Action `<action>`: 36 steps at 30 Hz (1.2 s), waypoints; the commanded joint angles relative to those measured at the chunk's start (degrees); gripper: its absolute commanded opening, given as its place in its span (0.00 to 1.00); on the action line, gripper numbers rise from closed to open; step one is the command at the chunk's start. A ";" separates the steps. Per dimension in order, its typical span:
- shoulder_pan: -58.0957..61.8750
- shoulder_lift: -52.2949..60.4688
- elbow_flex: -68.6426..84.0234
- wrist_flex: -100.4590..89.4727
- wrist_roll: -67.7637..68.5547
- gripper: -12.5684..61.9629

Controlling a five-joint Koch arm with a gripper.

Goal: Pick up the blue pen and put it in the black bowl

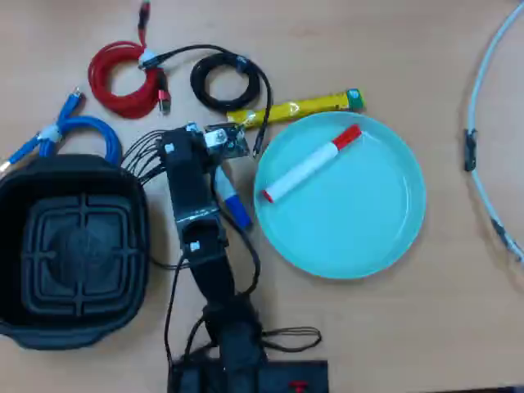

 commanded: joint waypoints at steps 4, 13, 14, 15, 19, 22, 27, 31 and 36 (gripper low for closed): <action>-0.53 0.18 1.05 -3.08 0.00 0.52; -0.44 0.26 4.75 -5.10 0.09 0.05; -0.35 0.26 4.92 -5.01 0.18 0.07; -0.35 0.26 5.10 -4.92 0.18 0.09; -0.26 0.26 5.19 -4.66 0.26 0.08; -0.26 0.44 5.27 -4.31 0.18 0.08; -0.62 2.72 2.20 -0.09 -3.16 0.08; -0.79 3.25 -5.01 8.61 -4.04 0.08; -0.70 3.25 -14.06 16.35 -6.42 0.08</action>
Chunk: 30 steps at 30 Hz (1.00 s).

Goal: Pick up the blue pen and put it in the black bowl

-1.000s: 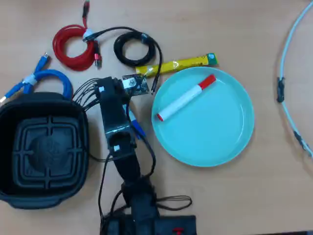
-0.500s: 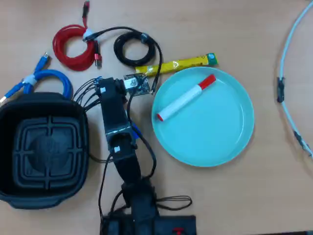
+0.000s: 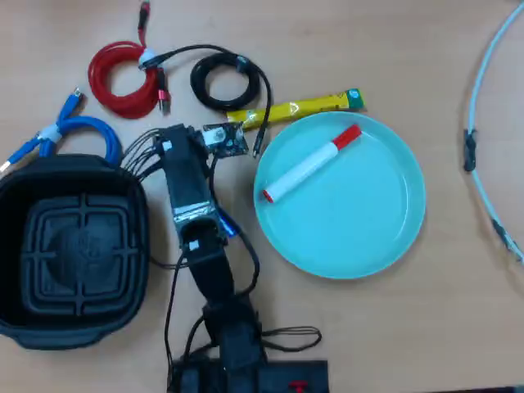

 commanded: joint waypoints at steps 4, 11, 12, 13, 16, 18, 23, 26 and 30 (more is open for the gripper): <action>-0.70 4.57 -11.25 5.80 -6.33 0.08; -3.69 10.72 -15.56 5.71 -13.36 0.09; -4.57 11.51 -16.70 5.71 -15.29 0.08; -5.19 12.13 -17.84 5.71 -16.96 0.09; -6.94 13.36 -22.15 5.71 -21.18 0.09; -8.61 13.97 -24.70 5.71 -23.64 0.08; -13.01 14.85 -30.06 5.71 -26.28 0.08; -16.96 15.64 -32.26 5.71 -26.28 0.08; -22.41 17.14 -32.52 5.80 -26.28 0.09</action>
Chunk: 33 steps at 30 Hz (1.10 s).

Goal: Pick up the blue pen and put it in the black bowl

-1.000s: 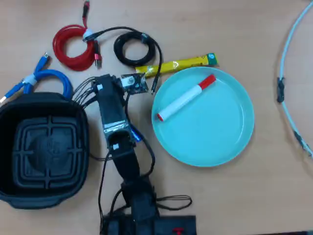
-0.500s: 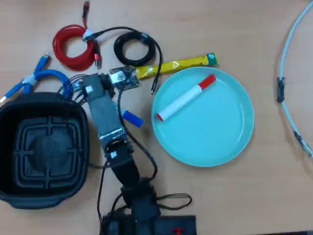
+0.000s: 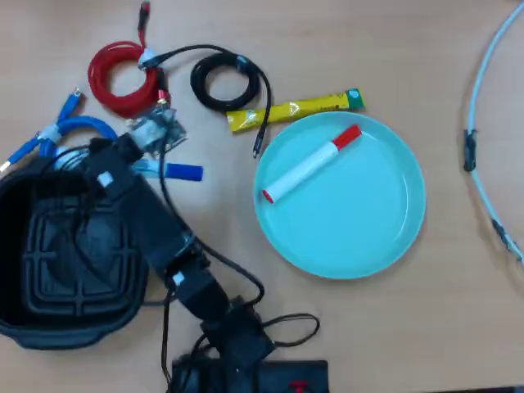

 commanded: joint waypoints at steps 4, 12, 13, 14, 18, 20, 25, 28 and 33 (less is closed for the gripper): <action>-7.47 8.00 -9.14 0.62 -0.09 0.09; -19.16 8.70 -9.23 0.00 3.08 0.09; -20.21 8.70 -9.23 -0.09 3.96 0.09; -21.18 8.70 -9.23 -0.44 4.66 0.09; -25.66 8.53 -9.23 -2.64 7.47 0.09; -27.25 8.26 -9.14 -4.13 9.05 0.09; -30.59 7.82 -9.14 -8.53 12.04 0.09; -31.20 7.21 -8.88 -10.72 12.22 0.09; -32.08 2.81 -9.14 -15.91 12.48 0.09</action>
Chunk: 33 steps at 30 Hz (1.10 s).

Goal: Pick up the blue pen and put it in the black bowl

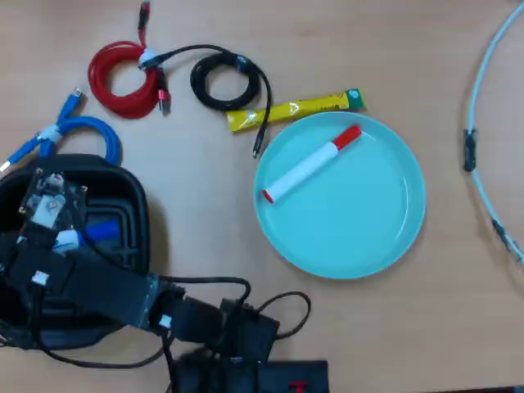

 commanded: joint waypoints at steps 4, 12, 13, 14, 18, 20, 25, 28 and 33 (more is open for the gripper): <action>-0.88 -3.43 -8.88 -8.70 1.41 0.09; -0.97 -12.04 -8.96 -9.40 1.41 0.09; -0.97 -13.10 -9.05 -9.76 1.41 0.09; -0.97 -13.97 -9.05 -10.20 1.41 0.09; -0.79 -16.87 -8.44 -10.81 0.97 0.09; -0.53 -17.67 -8.09 -10.20 0.62 0.09; -0.35 -20.83 -7.38 -8.88 0.18 0.09; -0.35 -23.12 -6.94 -7.47 -2.99 0.09; -0.26 -23.55 -6.94 -6.33 -11.07 0.10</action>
